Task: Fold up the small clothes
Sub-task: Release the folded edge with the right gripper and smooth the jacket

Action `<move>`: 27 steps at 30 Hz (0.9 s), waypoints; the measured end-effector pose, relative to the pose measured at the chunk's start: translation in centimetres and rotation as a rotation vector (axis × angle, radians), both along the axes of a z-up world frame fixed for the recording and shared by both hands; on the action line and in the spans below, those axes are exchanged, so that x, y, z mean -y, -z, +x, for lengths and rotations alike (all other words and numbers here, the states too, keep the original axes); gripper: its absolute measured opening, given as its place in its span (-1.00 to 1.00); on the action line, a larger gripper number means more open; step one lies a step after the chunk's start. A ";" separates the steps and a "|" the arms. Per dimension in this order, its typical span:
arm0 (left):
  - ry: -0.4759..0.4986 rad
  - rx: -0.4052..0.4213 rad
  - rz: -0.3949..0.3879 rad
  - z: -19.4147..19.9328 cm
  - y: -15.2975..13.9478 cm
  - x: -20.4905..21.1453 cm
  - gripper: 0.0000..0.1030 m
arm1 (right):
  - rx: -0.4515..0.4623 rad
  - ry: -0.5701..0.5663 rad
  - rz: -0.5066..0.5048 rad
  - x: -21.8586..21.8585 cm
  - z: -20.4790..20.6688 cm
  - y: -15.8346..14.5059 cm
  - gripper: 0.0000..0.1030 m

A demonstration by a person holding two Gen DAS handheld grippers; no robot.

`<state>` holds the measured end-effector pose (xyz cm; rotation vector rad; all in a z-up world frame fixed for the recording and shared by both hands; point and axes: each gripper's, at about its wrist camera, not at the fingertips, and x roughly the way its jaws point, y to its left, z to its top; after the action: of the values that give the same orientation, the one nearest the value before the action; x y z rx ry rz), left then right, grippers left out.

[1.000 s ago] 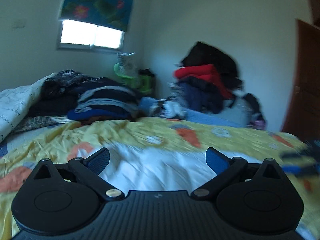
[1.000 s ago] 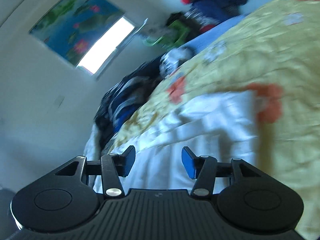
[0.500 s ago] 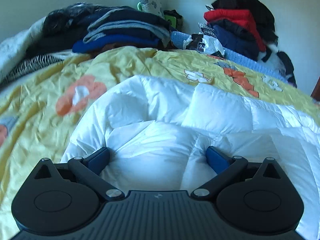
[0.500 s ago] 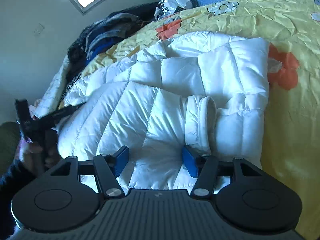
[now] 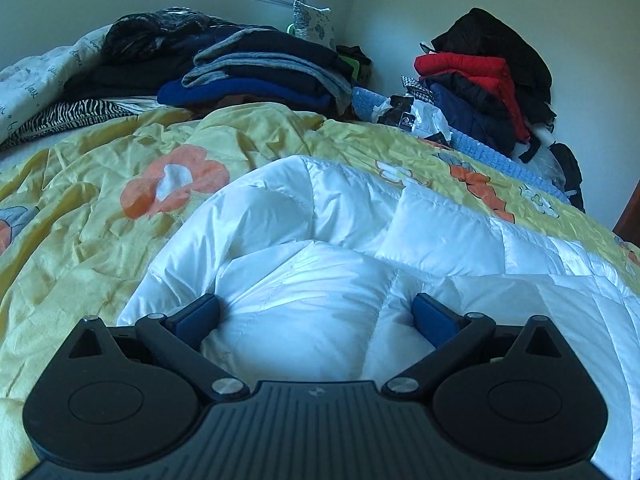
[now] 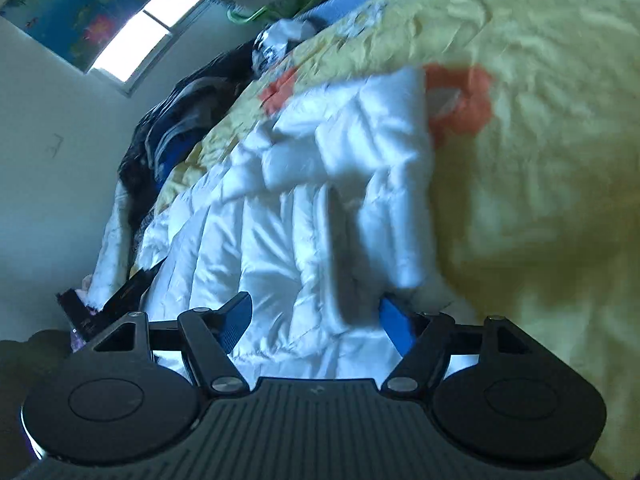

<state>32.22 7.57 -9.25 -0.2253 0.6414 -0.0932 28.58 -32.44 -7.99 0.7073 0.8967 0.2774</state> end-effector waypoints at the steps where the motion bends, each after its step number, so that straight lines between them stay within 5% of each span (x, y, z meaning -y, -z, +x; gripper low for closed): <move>1: -0.003 -0.001 -0.001 0.1 0.0 0.0 1.00 | 0.007 -0.007 0.014 -0.5 0.0 0.5 0.28; 2: -0.004 -0.002 0.000 0.1 0.0 -0.1 1.00 | 0.024 -0.004 0.025 -0.8 -0.1 0.7 0.00; 3: -0.006 -0.002 0.000 0.1 0.1 -0.1 1.00 | 0.039 0.005 0.034 -0.9 -0.3 0.9 -0.50; 4: -0.008 -0.002 -0.001 0.1 0.1 -0.1 1.00 | 0.042 0.016 0.047 -0.9 -0.3 1.1 -0.68; 11: -0.014 0.001 -0.004 0.0 0.1 -0.2 1.00 | 0.100 0.029 0.049 -0.4 -2.7 0.0 -0.68; 19: -0.014 0.000 0.002 0.1 0.1 -0.2 1.00 | 0.031 0.023 -0.009 -1.1 -2.4 2.9 -0.73; 20: -0.014 -0.001 0.007 0.1 0.2 -0.1 1.00 | 0.025 0.021 -0.013 -1.3 -2.2 2.9 -0.53; 27: -0.065 0.021 0.069 -2.6 -2.2 0.1 1.00 | 0.049 0.098 0.092 1.1 -4.5 0.4 0.01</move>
<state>29.57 7.50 -7.06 -0.1783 0.6152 -0.0104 24.05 -33.54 -8.41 0.8234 0.8037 0.2490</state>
